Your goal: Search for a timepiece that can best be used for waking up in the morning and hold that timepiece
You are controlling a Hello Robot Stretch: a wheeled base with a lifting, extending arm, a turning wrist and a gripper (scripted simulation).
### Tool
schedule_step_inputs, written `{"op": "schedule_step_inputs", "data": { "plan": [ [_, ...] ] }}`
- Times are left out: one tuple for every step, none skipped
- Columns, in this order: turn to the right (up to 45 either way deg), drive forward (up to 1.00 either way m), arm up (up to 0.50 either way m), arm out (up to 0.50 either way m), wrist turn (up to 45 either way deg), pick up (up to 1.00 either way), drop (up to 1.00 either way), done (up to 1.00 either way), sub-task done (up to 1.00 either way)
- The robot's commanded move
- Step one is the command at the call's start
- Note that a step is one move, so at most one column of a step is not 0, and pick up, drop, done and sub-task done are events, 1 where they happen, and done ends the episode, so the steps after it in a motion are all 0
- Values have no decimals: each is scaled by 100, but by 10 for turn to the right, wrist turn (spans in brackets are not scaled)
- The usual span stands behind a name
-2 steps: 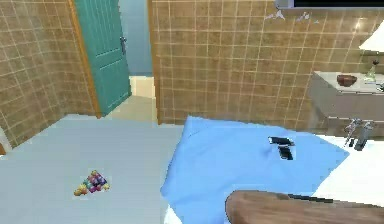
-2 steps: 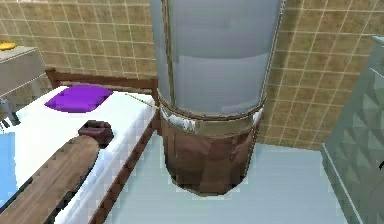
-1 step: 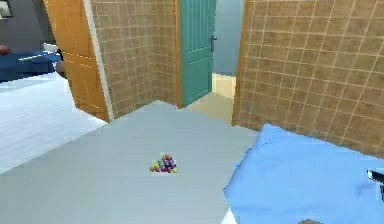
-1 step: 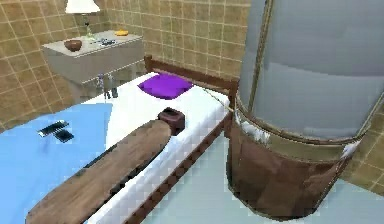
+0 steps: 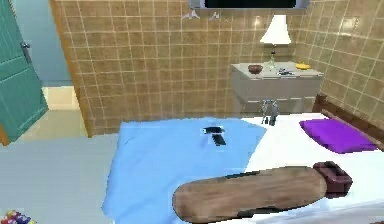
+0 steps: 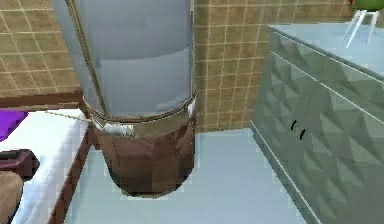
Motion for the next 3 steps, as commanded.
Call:
{"op": "schedule_step_inputs", "data": {
  "plan": [
    [450, 0, 0, 0, 0, 0, 0, 0, 0],
    [120, 0, 0, 0, 0, 0, 0, 0, 0],
    [0, 45, 0, 0, 0, 0, 0, 0, 0]
  ]
}}
